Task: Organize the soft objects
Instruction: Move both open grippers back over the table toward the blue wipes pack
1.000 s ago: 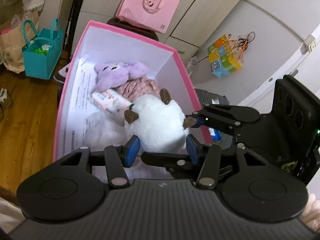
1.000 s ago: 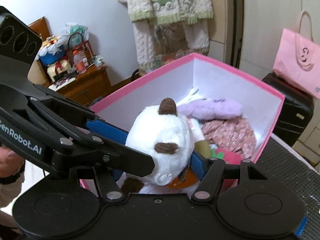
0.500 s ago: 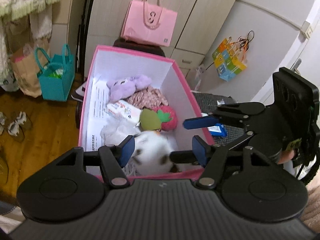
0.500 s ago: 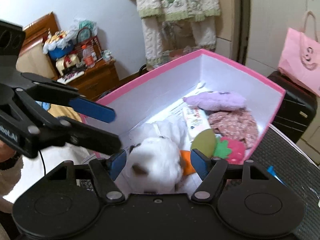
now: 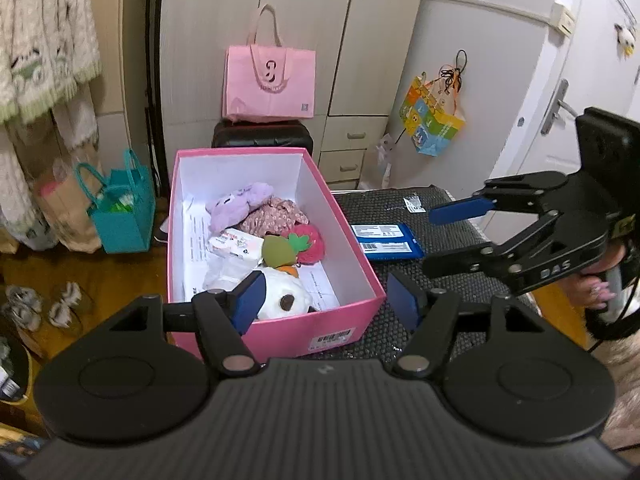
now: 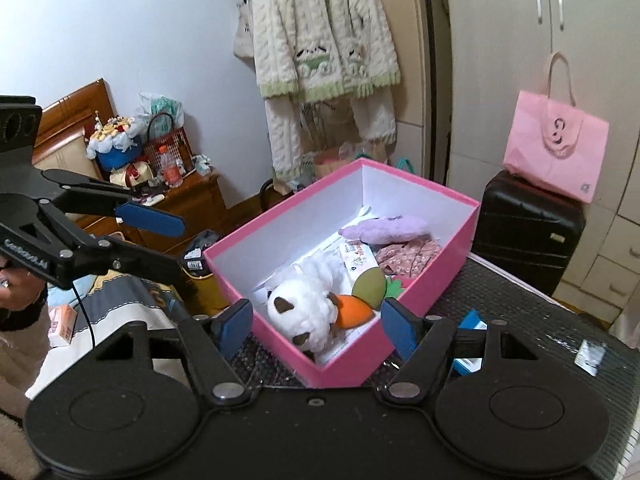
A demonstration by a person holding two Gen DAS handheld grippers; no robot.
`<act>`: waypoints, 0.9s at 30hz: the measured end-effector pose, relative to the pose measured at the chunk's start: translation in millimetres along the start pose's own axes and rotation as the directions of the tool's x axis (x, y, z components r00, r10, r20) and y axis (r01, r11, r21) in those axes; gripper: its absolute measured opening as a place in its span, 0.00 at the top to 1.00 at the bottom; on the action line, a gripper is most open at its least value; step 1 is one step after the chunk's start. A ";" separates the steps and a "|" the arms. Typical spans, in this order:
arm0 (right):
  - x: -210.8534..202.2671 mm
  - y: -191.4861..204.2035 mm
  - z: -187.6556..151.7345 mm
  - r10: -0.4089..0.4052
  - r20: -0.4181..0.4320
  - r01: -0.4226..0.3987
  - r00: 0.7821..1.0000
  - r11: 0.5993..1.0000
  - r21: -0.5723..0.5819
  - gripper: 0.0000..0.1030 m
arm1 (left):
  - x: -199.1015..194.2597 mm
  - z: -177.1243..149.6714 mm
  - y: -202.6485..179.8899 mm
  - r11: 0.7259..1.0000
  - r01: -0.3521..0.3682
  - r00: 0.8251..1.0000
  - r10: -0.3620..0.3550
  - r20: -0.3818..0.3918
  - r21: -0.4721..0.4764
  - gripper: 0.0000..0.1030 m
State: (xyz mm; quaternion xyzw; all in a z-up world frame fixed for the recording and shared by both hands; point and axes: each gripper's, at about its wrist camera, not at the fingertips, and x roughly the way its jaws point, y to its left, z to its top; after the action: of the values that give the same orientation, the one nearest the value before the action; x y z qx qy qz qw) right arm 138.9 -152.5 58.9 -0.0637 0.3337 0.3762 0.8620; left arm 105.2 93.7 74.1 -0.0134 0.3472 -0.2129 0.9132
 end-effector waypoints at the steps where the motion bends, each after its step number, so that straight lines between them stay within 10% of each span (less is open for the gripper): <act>1: -6.8 1.9 -2.2 -0.001 0.007 0.001 1.000 1.000 -0.002 0.27 | -3.6 -0.2 -3.7 1.000 -0.005 1.000 0.005 0.002 0.008 0.35; 27: -92.8 -22.6 -66.0 -0.164 0.149 0.162 0.975 0.987 0.020 0.26 | 16.7 -7.5 -78.6 0.989 0.063 0.998 -0.059 -0.031 0.134 0.27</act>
State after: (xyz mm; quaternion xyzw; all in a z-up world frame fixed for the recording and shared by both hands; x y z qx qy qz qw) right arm 73.9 -248.6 62.8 -0.0590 0.2632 0.3067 0.9128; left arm 81.7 16.6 71.5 0.0406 0.3437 -0.2639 0.9003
